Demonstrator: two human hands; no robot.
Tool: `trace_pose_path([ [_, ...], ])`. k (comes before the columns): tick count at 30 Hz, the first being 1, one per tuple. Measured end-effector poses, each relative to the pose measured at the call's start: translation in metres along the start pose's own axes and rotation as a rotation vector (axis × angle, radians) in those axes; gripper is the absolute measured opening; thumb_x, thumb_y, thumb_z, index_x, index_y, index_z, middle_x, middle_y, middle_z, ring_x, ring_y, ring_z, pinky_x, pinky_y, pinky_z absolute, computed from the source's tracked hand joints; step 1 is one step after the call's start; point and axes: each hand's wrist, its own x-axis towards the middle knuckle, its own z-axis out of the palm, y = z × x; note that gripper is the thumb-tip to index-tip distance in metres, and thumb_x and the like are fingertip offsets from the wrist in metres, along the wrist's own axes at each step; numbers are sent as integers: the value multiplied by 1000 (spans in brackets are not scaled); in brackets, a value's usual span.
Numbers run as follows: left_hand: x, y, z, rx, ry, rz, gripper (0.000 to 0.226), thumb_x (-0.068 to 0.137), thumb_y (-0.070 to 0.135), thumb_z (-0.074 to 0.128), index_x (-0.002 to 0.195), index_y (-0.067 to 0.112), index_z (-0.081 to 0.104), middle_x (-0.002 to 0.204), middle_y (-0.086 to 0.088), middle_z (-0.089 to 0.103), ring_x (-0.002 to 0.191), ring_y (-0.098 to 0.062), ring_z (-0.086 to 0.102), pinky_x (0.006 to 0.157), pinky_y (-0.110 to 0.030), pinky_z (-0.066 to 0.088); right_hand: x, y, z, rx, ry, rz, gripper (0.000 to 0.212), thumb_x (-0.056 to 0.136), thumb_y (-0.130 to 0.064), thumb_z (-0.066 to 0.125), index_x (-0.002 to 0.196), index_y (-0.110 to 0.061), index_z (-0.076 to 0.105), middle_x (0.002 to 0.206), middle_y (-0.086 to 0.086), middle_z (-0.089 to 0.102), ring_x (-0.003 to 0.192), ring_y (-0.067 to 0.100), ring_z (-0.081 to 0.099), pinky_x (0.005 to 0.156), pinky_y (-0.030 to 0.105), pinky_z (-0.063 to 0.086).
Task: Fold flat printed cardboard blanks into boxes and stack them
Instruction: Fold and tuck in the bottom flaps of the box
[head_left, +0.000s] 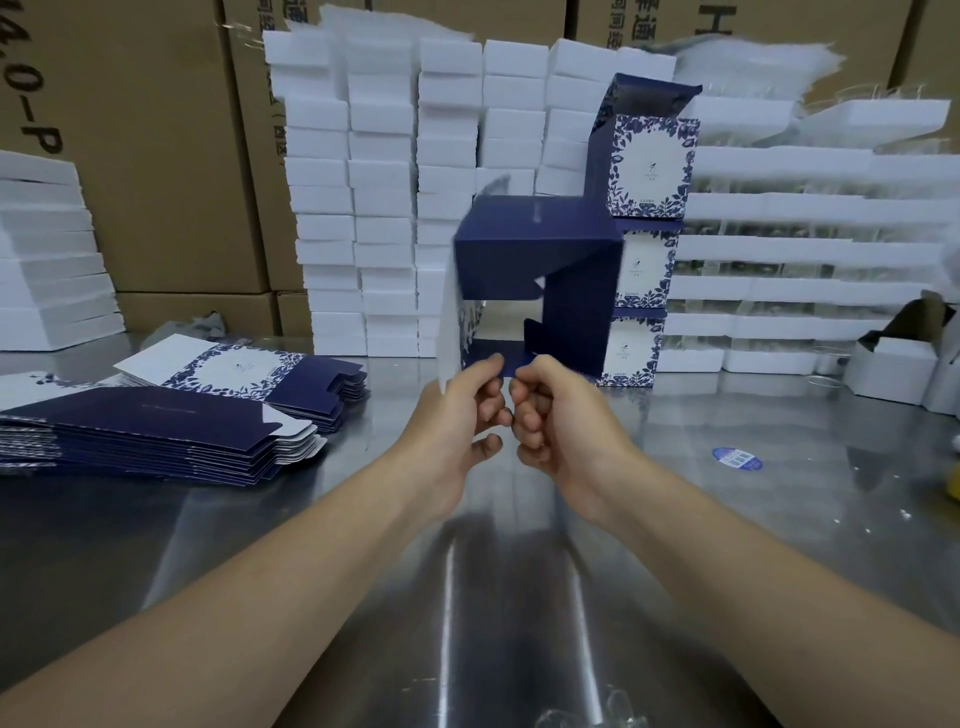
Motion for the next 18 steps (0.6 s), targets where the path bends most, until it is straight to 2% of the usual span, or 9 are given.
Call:
trace_pose_path([
  [3, -3, -1, 5, 50, -22, 10, 38, 102, 45, 61, 72, 23, 53, 63, 2, 46, 58, -11, 51, 67, -31, 39, -1, 0, 3, 25, 30, -24, 32, 94, -20, 54, 63, -17, 51, 48, -4, 35, 40, 11, 31, 42, 22, 25],
  [6, -5, -5, 9, 155, -42, 78, 39, 107, 44, 53, 77, 20, 57, 75, -7, 54, 60, -12, 52, 68, -32, 40, -1, -1, 1, 17, 39, -21, 34, 92, -20, 54, 59, -17, 50, 46, -2, 37, 39, 12, 34, 41, 22, 26],
  [10, -5, -4, 9, 166, -19, 89, 41, 107, 40, 52, 71, 21, 54, 63, 0, 54, 58, -11, 54, 69, -33, 42, -3, 0, 0, -60, 19, 8, 32, 89, -25, 57, 57, -19, 54, 50, 1, 42, 44, 14, 37, 43, 23, 29],
  [13, -4, -5, 9, 145, 12, 69, 44, 106, 44, 50, 70, 22, 57, 65, -1, 56, 56, -11, 54, 70, -34, 42, -3, 1, 2, -18, 33, -10, 40, 91, -23, 58, 52, -20, 53, 47, -1, 41, 43, 14, 38, 43, 22, 28],
  [18, -2, -5, 6, 140, 62, 86, 47, 110, 39, 41, 71, 18, 56, 59, 2, 52, 53, -12, 51, 69, -35, 40, -2, 3, 4, -70, 79, -6, 34, 90, -28, 63, 57, -20, 55, 49, -2, 42, 43, 13, 35, 41, 21, 28],
])
